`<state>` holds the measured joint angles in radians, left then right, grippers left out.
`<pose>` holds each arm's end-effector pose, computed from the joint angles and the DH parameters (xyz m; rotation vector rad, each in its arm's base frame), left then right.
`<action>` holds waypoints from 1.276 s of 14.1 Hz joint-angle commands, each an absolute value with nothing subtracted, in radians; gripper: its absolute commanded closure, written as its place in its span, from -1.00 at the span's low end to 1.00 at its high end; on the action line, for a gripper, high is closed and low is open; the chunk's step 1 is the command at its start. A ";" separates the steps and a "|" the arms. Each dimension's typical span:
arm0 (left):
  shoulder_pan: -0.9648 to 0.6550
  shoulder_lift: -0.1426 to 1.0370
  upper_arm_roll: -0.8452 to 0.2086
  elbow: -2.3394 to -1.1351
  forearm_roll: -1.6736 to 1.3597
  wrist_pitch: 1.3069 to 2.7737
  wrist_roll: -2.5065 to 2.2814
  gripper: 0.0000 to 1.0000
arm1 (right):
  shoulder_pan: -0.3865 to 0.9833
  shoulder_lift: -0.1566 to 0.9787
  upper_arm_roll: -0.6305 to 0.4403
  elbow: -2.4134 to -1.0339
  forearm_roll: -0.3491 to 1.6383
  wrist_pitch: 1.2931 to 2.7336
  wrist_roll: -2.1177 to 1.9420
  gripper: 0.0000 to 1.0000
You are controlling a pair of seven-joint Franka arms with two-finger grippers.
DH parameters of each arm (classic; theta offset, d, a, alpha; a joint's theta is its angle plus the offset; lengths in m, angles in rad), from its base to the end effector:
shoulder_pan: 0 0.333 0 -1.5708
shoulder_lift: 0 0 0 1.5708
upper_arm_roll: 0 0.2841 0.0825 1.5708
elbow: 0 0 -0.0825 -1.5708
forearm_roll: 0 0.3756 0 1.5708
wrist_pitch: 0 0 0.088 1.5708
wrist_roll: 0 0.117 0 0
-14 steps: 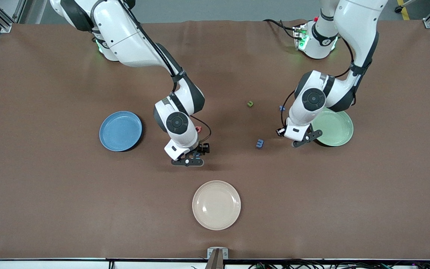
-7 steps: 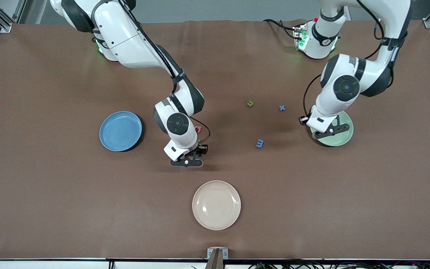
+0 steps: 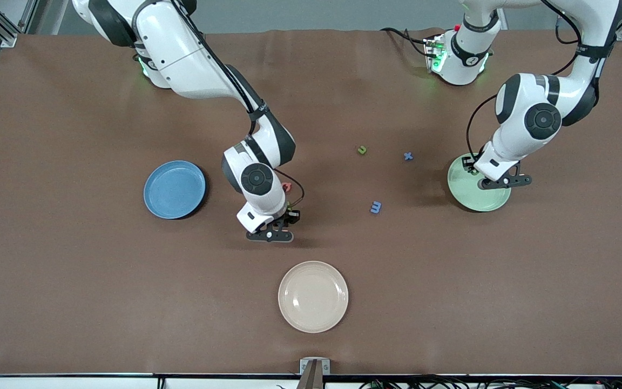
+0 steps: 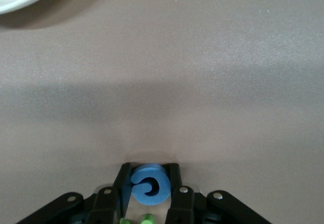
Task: Sort uppercase to blue plate, lowercase to green plate
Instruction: 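Release the b with the left gripper while the right gripper releases the G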
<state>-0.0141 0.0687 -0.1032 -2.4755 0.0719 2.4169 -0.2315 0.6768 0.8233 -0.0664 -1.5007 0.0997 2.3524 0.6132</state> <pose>0.4507 -0.0530 0.2196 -3.0765 -0.0879 0.1823 0.5579 0.4000 0.1554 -3.1036 0.0776 -0.0183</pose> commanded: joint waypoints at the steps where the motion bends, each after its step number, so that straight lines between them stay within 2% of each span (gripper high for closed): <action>1: -0.005 0.095 -0.110 -2.549 0.089 2.567 -0.219 0.63 | 0.667 0.824 -0.071 -1.489 0.084 2.344 0.620 1.00; 3: -0.003 0.118 -0.109 -2.571 0.092 2.618 -0.215 0.63 | 0.622 0.795 -0.071 -1.489 0.083 2.292 0.557 1.00; 7: 0.052 0.158 -0.112 -2.588 0.193 2.672 -0.215 0.63 | 0.485 0.657 -0.069 -1.518 0.094 2.059 0.320 1.00; 11: 0.052 0.161 -0.112 -2.589 0.195 2.678 -0.215 0.60 | 0.353 0.481 -0.069 -1.756 0.094 2.065 0.060 0.99; 13: 0.054 0.161 -0.112 -2.591 0.195 2.678 -0.215 0.55 | 0.310 0.405 -0.069 -1.903 0.094 2.146 -0.024 0.99; 14: 0.054 0.161 -0.112 -2.591 0.195 2.677 -0.215 0.39 | 0.301 0.376 -0.069 -1.978 0.094 2.196 -0.043 0.99; 16: 0.052 0.155 -0.112 -2.589 0.195 2.675 -0.213 -0.57 | 0.276 0.338 -0.069 -2.084 0.094 2.268 -0.060 0.99; 17: 0.052 0.147 -0.113 -2.588 0.195 2.674 -0.215 -0.84 | 0.276 0.327 -0.069 -2.132 0.094 2.305 -0.060 0.99; 18: 0.049 0.141 -0.117 -2.583 0.195 2.668 -0.216 -0.93 | 0.275 0.318 -0.069 -2.178 0.094 2.351 -0.060 0.99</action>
